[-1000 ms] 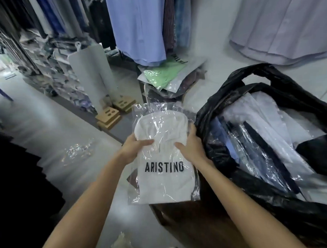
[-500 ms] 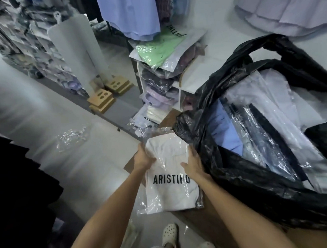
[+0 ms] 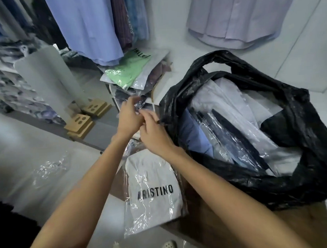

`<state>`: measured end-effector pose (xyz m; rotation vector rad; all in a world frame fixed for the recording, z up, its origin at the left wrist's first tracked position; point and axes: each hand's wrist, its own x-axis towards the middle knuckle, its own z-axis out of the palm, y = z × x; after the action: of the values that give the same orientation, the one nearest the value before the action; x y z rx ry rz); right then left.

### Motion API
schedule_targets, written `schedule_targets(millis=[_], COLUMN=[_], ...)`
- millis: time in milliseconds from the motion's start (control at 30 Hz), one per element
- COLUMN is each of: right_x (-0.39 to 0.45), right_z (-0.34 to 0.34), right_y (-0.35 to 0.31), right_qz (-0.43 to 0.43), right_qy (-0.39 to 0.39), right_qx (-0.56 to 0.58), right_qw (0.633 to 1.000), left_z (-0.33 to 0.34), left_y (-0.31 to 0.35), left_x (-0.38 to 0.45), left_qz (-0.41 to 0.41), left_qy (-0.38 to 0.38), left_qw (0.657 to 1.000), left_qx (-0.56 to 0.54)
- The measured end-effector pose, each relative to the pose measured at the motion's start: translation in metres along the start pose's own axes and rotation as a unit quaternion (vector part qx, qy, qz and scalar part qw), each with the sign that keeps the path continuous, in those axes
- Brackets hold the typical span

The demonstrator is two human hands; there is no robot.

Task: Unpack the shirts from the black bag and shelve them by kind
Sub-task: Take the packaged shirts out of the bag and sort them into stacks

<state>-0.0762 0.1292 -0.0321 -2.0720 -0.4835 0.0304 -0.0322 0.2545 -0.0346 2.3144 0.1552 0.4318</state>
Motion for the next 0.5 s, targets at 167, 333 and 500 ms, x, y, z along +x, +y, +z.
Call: schedule_targets(millis=[167,333,500], right_x=[0.019,0.025,0.005], right_z=[-0.086,-0.165,-0.196], right_y=[-0.008,0.022,0.062], right_qz=[-0.06,-0.02,0.067], right_qy=[0.157,0.236,0.224], right_qx=[0.03,-0.035,-0.073], right_qw=[0.985,0.971,0.97], left_z=[-0.002,0.037,0.087], left_y=[0.087,0.138,0.146], left_x=[0.028,0.033,0.025], left_qz=[0.114,0.193,0.189], left_qy=[0.019,-0.043,-0.18], left_qw=[0.986,0.969,0.96], left_qx=[-0.122,-0.145,-0.098])
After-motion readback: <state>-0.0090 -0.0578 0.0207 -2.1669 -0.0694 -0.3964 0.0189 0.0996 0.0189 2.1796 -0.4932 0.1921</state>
